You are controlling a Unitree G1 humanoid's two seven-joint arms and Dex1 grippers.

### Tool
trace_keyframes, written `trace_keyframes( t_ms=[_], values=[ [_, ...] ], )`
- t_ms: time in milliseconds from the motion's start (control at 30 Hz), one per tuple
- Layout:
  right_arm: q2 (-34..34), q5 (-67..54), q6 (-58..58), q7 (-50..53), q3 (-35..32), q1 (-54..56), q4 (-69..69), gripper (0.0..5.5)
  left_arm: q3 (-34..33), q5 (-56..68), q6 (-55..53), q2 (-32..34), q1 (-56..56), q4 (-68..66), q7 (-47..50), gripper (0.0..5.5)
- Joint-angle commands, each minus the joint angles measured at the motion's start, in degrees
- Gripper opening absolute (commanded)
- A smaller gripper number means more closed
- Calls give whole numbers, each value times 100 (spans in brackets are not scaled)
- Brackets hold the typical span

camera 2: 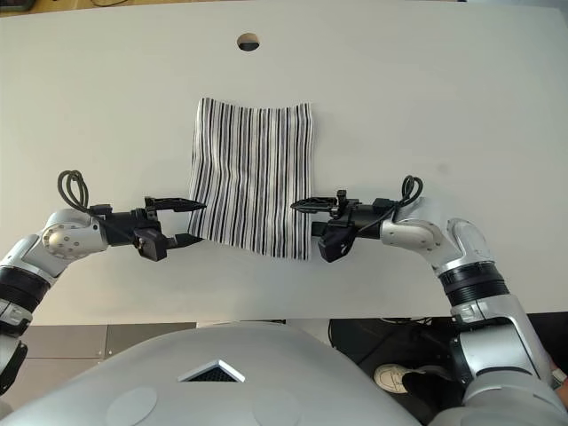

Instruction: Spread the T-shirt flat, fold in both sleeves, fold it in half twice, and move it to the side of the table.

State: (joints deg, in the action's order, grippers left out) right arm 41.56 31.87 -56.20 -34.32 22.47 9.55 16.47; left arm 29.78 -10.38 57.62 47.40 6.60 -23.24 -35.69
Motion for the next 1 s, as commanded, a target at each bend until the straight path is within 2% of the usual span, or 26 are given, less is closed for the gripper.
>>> trace_keyframes(
  t_ms=[33, 67, 167, 300, 500, 667, 800, 900, 1000],
  values=[
    [-31, 540, 115, 6, 350, 118, 323, 260, 112, -300, -122, -74, -34, -82, -299, 324],
    [-47, 582, 122, 58, 398, 170, 366, 260, 138, -260, -120, -84, -26, -103, -359, 304],
    [-62, 540, 164, 96, 541, 269, 410, 214, 133, -251, -73, -101, -27, -147, -446, 258],
    [-71, 438, 169, 104, 676, 367, 418, 126, 80, -288, -56, -147, -22, -176, -459, 183],
    [-67, 254, 193, 68, 809, 407, 374, 24, 56, -297, 1, -235, 74, -221, -537, 94],
    [-48, 1, 241, -3, 855, 421, 316, 16, 41, -12, 46, -249, 61, -144, -672, 30],
    [-48, -417, 307, -172, 883, 389, 276, 16, 72, 279, -29, -230, 28, -65, -922, 22],
    [51, -1653, 554, -698, 924, 229, -100, 16, 22, 834, -320, -153, -154, 376, -1144, 22],
    [386, -3395, 1287, -1552, 915, -55, -881, 16, 45, 2077, -1396, 314, -524, 1601, -1794, 21]
  ],
)
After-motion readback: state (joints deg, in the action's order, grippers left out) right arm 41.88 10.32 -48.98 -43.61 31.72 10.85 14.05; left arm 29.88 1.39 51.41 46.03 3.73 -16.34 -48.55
